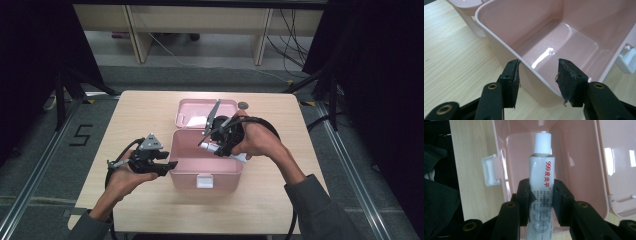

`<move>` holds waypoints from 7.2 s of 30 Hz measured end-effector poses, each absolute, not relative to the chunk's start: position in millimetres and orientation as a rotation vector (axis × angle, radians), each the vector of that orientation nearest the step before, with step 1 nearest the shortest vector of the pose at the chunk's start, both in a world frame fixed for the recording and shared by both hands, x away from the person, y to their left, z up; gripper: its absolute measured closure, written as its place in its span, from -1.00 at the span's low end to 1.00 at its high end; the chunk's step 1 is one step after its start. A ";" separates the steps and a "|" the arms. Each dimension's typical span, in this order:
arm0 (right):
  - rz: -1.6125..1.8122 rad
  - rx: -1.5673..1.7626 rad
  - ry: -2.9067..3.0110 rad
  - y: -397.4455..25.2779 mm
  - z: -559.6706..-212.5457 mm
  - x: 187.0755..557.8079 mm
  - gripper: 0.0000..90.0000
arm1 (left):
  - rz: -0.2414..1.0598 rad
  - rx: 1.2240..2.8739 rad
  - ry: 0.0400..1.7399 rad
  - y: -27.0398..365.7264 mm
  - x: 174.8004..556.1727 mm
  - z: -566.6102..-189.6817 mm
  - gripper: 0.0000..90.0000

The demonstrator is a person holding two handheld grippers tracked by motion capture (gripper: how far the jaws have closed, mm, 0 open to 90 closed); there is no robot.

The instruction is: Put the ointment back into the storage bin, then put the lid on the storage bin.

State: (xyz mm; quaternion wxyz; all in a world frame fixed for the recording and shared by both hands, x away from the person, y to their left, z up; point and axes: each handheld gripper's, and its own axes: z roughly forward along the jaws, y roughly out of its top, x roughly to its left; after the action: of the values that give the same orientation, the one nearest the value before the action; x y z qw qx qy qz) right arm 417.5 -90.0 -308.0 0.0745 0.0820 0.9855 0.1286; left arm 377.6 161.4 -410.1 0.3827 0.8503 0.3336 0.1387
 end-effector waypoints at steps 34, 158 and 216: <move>0.305 0.124 3.028 -67.6 -355.0 427.4 0.56 | 0.357 2.170 0.855 160.9 377.7 -410.2 0.15; 0.976 1.010 2.569 -160.9 -355.6 474.0 0.09 | 0.341 2.176 0.865 158.9 380.1 -412.0 0.13; 0.895 1.347 2.332 -174.8 -381.0 552.2 0.35 | 0.345 2.165 0.868 158.9 377.9 -412.8 0.12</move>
State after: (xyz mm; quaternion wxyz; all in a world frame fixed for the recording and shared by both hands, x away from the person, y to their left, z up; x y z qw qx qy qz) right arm 552.2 -174.8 -381.0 0.1512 0.4690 0.8124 0.3119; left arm 377.9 158.9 -412.8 0.3820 0.8486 0.3402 0.1353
